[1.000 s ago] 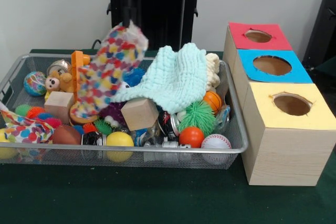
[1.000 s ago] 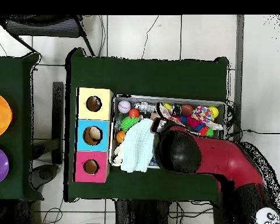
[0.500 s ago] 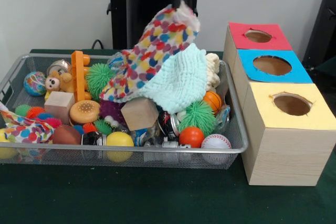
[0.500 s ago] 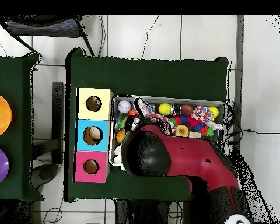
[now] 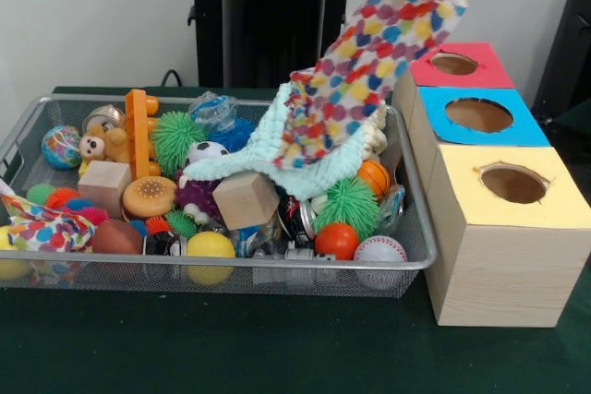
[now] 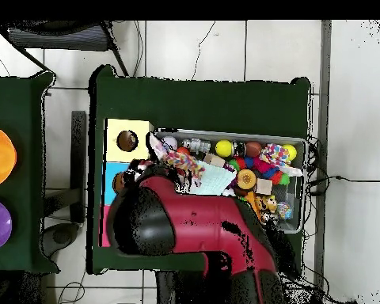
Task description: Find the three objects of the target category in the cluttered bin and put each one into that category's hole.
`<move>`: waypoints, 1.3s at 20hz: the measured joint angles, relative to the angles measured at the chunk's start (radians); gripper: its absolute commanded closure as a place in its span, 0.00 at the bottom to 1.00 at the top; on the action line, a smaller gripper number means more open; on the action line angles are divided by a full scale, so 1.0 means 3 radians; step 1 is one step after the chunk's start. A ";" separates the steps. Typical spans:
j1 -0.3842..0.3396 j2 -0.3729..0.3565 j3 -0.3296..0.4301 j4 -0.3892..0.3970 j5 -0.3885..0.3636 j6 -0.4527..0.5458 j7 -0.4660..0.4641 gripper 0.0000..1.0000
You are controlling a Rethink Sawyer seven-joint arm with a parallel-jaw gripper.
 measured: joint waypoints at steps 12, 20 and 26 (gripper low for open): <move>0.1005 0.0112 -0.0472 -0.0142 0.0319 -0.0001 0.0595 1.00; 0.1317 0.0231 -0.0652 -0.0328 0.0437 0.0000 0.0860 1.00; 0.1386 0.0320 -0.0783 -0.0469 0.0504 -0.0005 0.0871 1.00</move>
